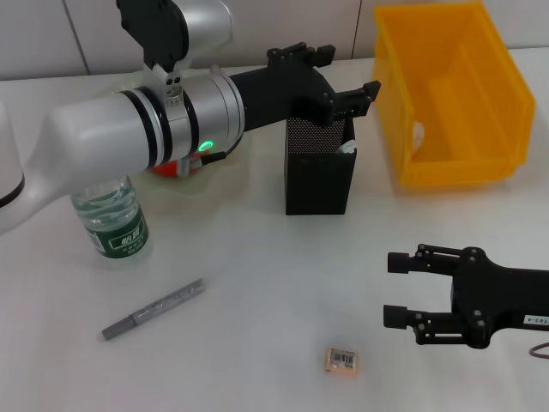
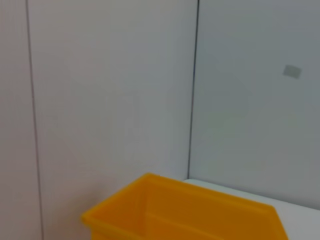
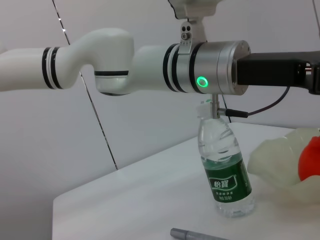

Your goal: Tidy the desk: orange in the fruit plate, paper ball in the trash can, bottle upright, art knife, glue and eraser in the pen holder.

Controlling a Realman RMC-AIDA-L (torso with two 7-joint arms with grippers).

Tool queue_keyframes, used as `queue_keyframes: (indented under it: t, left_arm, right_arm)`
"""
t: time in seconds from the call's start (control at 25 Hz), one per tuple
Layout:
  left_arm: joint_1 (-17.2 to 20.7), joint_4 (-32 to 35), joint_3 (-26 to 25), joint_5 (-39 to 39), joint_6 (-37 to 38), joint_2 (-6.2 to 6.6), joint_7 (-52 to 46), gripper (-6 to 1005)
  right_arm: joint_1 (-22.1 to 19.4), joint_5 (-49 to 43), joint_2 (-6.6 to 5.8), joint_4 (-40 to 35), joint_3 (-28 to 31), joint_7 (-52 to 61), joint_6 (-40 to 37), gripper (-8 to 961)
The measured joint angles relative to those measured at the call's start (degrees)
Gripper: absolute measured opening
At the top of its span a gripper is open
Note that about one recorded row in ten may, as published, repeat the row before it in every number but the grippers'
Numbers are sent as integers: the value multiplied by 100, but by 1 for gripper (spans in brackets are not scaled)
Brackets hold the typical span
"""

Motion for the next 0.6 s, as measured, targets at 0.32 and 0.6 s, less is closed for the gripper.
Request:
queue_keyframes:
  t: [0.32,0.6]
  left_arm:
    - [20,332,-70,319,597,45,-295,805]
    - [46,1295,-515,1878,1781,62,-1342,805]
  right_arm:
    - [-17,0,0,0,0,0,3,762]
    - [-26,0,0,0,0,-1,6,762]
